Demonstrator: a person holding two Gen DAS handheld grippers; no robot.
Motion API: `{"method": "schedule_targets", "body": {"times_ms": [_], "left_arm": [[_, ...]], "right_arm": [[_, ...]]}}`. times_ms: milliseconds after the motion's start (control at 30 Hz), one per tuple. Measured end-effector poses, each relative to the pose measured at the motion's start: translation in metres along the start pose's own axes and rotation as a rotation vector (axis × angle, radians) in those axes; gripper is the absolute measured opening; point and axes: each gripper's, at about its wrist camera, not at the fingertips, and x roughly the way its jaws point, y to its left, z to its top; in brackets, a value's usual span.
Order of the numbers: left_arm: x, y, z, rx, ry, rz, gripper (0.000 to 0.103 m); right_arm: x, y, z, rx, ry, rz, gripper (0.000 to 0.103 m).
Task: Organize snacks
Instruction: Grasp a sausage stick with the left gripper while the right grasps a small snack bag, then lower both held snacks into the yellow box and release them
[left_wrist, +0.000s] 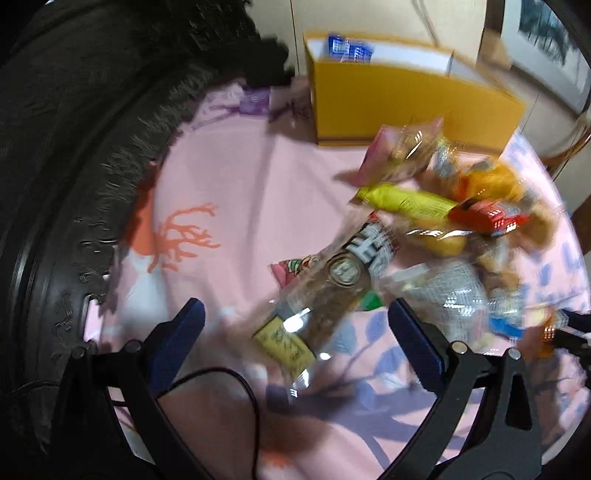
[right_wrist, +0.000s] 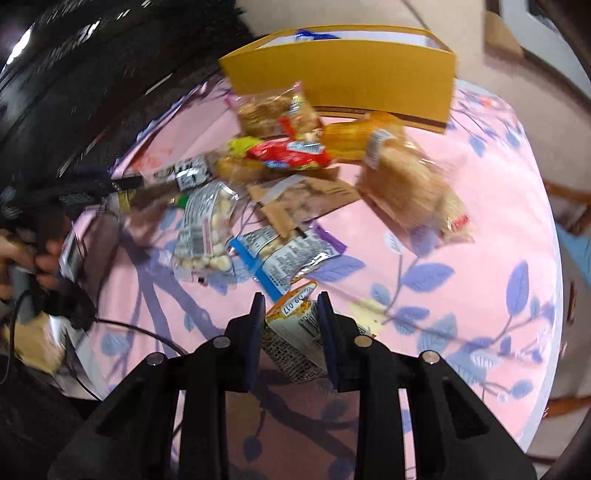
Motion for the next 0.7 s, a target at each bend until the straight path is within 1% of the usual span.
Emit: {"method": "schedule_targets", "body": {"times_ms": [33, 67, 100, 133, 200, 267, 300, 367, 433, 467, 533, 567, 600, 700], "left_arm": [[0.011, -0.001, 0.001, 0.01, 0.021, -0.003, 0.098], [0.016, -0.003, 0.001, 0.017, 0.031, 0.0, 0.083], [0.021, -0.004, 0.001, 0.022, 0.048, -0.011, 0.077], [0.023, -0.004, 0.0, 0.017, 0.059, -0.018, 0.077], [0.021, -0.004, -0.002, 0.008, 0.052, -0.037, 0.071], [0.017, -0.004, -0.005, 0.008, 0.051, -0.056, 0.061], [0.013, -0.003, -0.008, 0.001, 0.049, -0.077, 0.059], [0.005, -0.001, -0.014, -0.023, 0.043, -0.124, 0.049], [-0.003, -0.001, -0.022, -0.037, 0.036, -0.18, 0.043], [-0.006, -0.003, -0.025, -0.036, 0.035, -0.194, 0.04], [-0.007, -0.008, -0.03, -0.028, 0.053, -0.235, 0.036], [-0.006, -0.01, -0.032, -0.024, 0.068, -0.251, 0.036], [-0.003, -0.015, -0.034, -0.014, 0.087, -0.256, 0.036], [0.01, -0.027, -0.033, 0.012, 0.111, -0.247, 0.036]], "right_arm": [[-0.004, -0.003, 0.001, 0.015, -0.014, 0.006, 0.029], [-0.005, -0.005, 0.002, 0.02, -0.022, 0.007, 0.029], [-0.008, -0.007, 0.003, 0.022, -0.033, 0.005, 0.029], [-0.009, -0.007, 0.005, 0.022, -0.038, 0.004, 0.029], [-0.014, -0.014, 0.01, 0.035, -0.055, 0.008, 0.029], [-0.016, -0.019, 0.014, 0.064, -0.068, 0.017, 0.029], [-0.018, -0.023, 0.016, 0.091, -0.077, 0.031, 0.029], [-0.019, -0.029, 0.018, 0.141, -0.087, 0.063, 0.029], [-0.022, -0.033, 0.019, 0.178, -0.098, 0.091, 0.029], [-0.024, -0.035, 0.019, 0.204, -0.104, 0.106, 0.029], [-0.027, -0.037, 0.019, 0.225, -0.103, 0.117, 0.029], [-0.028, -0.037, 0.018, 0.235, -0.101, 0.12, 0.029], [-0.028, -0.037, 0.018, 0.239, -0.099, 0.123, 0.029], [-0.029, -0.034, 0.015, 0.243, -0.096, 0.124, 0.029]]}}
